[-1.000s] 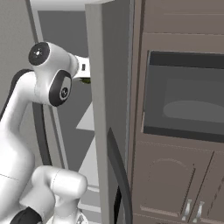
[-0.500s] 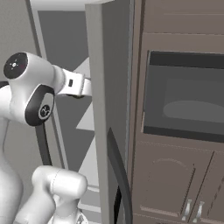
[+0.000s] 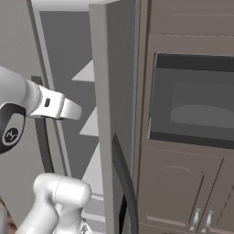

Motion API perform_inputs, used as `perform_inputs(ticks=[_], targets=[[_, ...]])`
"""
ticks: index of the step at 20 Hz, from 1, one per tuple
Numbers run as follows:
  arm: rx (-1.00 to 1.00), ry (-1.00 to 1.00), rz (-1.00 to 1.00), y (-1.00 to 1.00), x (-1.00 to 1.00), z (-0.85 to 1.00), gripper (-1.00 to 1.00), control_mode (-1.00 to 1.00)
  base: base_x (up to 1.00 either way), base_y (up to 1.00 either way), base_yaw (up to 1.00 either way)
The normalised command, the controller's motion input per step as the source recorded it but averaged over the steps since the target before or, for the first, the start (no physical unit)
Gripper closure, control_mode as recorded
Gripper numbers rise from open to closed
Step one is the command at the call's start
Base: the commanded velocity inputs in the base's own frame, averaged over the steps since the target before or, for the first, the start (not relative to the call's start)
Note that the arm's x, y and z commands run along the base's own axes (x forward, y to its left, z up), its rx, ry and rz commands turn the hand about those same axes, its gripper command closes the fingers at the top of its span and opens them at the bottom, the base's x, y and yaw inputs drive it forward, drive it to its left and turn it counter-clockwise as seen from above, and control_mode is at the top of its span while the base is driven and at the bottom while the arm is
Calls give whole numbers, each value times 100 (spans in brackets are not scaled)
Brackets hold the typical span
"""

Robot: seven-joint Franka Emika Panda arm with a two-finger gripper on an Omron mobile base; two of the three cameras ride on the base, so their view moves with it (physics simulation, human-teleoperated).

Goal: Take the broccoli, lime, and pear from the freezer and place them in the bowl on the counter.

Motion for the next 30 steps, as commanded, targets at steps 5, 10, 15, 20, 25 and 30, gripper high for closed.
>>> perform_inputs(ticks=[5,10,15,20,25,30], targets=[[0,15,1,22,-36,0,100,-100,0,0,0],[7,6,4,2,-33,-10,100,-100,0,0,0],[2,2,2,18,-22,-18,100,-100,0,0,0],[0,0,0,6,-27,-22,100,-100,0,0,0],[0,1,0,2,-6,-18,100,100,-5,7,0],[0,0,0,0,0,0,100,100,-67,82,21]])
